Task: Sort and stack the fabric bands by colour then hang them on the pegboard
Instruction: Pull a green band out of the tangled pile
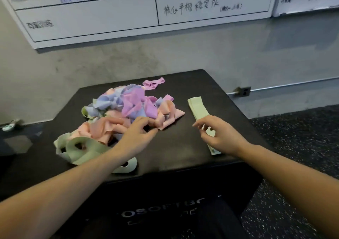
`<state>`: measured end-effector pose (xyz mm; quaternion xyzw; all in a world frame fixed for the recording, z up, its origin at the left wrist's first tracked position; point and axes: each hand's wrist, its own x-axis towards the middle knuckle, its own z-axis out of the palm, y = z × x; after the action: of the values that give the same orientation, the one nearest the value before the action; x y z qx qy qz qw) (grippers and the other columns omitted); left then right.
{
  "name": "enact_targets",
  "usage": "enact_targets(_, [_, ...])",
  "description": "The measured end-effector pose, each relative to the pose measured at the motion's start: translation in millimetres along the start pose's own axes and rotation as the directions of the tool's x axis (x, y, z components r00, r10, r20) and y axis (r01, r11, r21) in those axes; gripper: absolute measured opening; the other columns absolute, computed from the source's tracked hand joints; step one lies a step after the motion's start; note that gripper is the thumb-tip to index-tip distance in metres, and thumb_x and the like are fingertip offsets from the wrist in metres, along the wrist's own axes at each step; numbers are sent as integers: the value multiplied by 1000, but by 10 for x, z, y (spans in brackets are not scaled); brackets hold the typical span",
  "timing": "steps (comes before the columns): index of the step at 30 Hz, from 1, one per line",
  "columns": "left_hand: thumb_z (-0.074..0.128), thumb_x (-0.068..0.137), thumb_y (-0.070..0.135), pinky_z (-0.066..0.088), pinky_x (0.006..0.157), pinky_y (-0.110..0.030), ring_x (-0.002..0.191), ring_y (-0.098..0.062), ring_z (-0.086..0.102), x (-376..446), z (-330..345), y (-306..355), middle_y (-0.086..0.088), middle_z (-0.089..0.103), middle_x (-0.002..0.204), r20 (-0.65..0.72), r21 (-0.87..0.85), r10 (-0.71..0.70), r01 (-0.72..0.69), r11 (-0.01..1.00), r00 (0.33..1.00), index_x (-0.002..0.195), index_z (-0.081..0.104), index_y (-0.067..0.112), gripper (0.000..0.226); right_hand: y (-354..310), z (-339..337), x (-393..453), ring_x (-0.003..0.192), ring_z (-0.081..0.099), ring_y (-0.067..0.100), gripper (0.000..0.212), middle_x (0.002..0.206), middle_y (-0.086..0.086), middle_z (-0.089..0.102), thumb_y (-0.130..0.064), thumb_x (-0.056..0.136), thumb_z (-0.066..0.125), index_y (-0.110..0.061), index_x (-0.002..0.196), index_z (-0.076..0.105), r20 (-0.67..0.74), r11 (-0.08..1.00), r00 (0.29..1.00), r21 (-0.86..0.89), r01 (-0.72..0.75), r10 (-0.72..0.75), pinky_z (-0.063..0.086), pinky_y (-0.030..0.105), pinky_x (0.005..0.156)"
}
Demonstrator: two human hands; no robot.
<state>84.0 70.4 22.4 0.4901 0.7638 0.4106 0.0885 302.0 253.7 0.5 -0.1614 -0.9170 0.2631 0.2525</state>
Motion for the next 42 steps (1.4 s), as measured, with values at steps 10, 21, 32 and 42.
enact_targets(10, [66, 94, 9, 40, 66, -12, 66, -5, 51, -979, -965, -866, 2, 62, 99, -149, -20, -207, 206, 978, 967, 87, 66, 29, 21, -1086, 664, 366, 95, 54, -6, 36, 114, -26, 49, -19, 90, 71, -30, 123, 62, 271, 996, 959, 39, 81, -89, 38, 4, 82])
enact_targets(21, [69, 90, 11, 39, 98, -27, 112, -12, 50, -1347, -1256, -1713, 4, 47, 120, -303, 36, -386, 415, 909, 871, 122, 59, 22, 35, -1586, 1811, 678, 131, 46, 15, 83, 147, -9, 44, -61, 77, 76, -36, 146, 40, 429, 997, 903, -78, 0, 34, 42, 37, 108])
enact_targets(32, [72, 87, 16, 43, 106, -37, 117, -12, 50, -1204, -1056, -1820, 8, 39, 127, -292, -5, -380, 396, 918, 878, 130, 51, 23, 49, -1452, 2210, 763, 102, 60, 29, 16, 105, -1, 68, -36, 92, 56, -25, 103, 61, 279, 968, 940, -207, -141, 196, 47, 41, 83])
enact_targets(42, [76, 69, 52, 32, 107, -20, 119, 12, 41, -1200, -942, -1292, 38, 39, 126, -274, -78, -168, 153, 985, 947, 122, 43, 48, 62, -1498, 1682, 731, 66, 53, 17, 40, 75, 9, 64, 2, 86, 43, -26, 91, 72, 226, 768, 921, 510, -388, 316, 46, 33, 65])
